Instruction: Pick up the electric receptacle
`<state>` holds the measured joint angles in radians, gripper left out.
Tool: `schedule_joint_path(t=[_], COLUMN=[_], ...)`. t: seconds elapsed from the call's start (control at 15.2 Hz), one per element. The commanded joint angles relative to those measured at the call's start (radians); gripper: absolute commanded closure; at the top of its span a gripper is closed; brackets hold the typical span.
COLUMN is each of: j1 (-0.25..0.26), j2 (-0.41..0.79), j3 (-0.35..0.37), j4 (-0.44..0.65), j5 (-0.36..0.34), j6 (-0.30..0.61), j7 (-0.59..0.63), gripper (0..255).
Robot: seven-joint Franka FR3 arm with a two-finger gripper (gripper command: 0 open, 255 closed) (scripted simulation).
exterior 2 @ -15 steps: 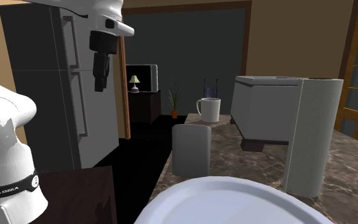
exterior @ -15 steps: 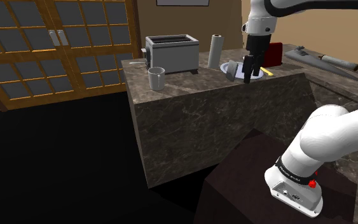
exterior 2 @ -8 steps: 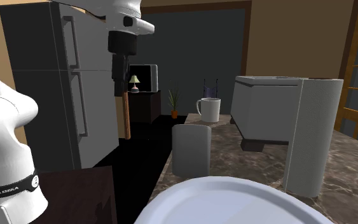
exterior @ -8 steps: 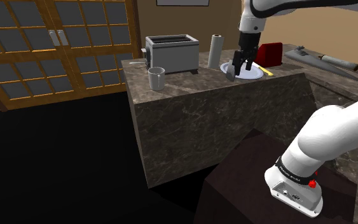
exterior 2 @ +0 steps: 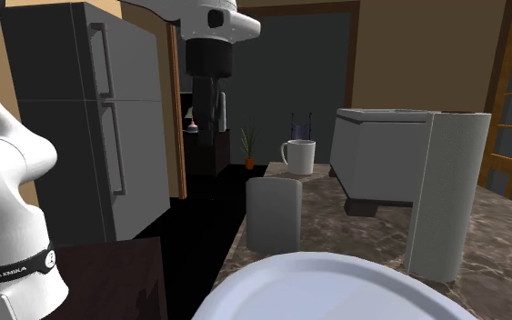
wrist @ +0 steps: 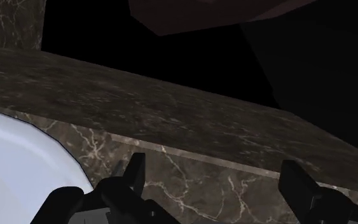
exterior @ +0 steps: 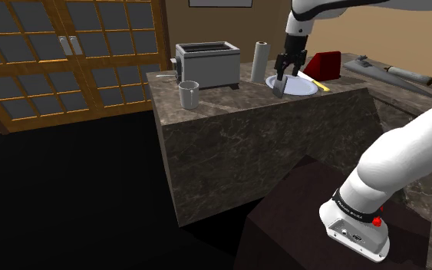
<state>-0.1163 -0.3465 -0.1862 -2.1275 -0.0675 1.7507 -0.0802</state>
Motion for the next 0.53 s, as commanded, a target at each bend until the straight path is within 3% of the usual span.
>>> schedule_joint_path(t=[0.0,0.46], j1=[-0.013,-0.062], j2=[0.051,0.240], j3=[-0.020,-0.095], j4=[0.048,0.233], j5=[0.003,0.041], j6=[0.022,0.083], j7=[0.002,-0.010], gripper=[0,0])
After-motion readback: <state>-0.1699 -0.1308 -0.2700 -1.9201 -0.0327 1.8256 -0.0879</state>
